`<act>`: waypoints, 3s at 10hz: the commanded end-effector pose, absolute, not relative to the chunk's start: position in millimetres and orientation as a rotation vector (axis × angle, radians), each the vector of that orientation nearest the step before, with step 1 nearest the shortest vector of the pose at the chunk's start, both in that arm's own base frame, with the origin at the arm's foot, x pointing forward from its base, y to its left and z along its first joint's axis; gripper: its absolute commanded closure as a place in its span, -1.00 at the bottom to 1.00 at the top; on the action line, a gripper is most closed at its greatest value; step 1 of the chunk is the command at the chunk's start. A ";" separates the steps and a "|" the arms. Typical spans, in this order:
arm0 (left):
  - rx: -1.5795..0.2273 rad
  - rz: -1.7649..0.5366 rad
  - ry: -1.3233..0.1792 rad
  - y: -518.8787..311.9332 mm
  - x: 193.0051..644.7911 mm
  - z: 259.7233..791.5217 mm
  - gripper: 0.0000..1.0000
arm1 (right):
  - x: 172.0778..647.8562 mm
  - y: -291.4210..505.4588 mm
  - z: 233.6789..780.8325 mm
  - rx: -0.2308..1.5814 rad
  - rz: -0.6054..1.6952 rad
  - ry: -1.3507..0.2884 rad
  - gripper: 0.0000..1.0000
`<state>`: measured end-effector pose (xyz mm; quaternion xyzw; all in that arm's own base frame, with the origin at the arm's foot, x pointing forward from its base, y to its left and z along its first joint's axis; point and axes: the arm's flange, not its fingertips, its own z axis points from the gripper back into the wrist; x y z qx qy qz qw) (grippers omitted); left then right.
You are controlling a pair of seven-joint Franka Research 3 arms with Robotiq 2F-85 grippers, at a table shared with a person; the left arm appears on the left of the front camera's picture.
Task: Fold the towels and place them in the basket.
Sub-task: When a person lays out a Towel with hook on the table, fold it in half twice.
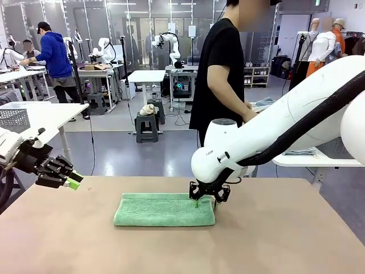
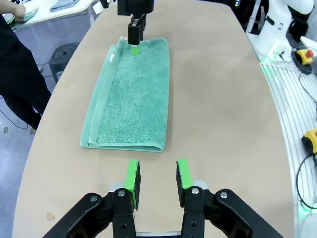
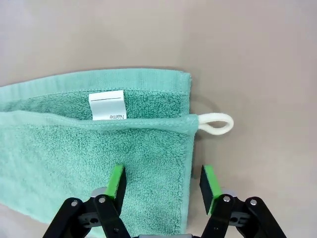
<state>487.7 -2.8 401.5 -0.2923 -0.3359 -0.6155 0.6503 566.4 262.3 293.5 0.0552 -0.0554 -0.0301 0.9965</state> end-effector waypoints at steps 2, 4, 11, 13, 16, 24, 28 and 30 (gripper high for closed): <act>-0.669 -1.410 -0.777 -2.0 486.4 403.8 0.20 | 570.5 265.8 291.2 0.093 -0.083 -0.110 -0.52; -0.669 -1.410 -0.777 -2.0 486.4 403.8 0.20 | 574.6 263.4 285.2 0.130 -0.065 -0.077 -0.12; -0.669 -1.410 -0.777 -2.0 486.4 403.8 0.20 | 573.8 261.7 285.9 0.086 -0.054 -0.078 0.76; -0.669 -1.410 -0.777 -2.0 486.4 403.8 0.20 | 571.0 241.3 290.4 0.082 -0.010 -0.067 1.00; -0.669 -1.410 -0.777 -2.0 486.4 403.8 0.20 | 556.0 188.9 311.8 0.011 0.087 -0.092 1.00; -0.669 -1.410 -0.777 -2.0 486.4 403.8 0.20 | 545.3 263.4 393.2 -0.125 0.123 -0.153 1.00; -0.669 -1.410 -0.777 -2.0 486.4 403.8 0.20 | 562.1 365.5 387.8 -0.127 0.108 -0.120 1.00; -0.669 -1.410 -0.777 -2.0 486.4 403.8 0.20 | 561.2 397.7 375.6 -0.085 0.060 -0.102 1.00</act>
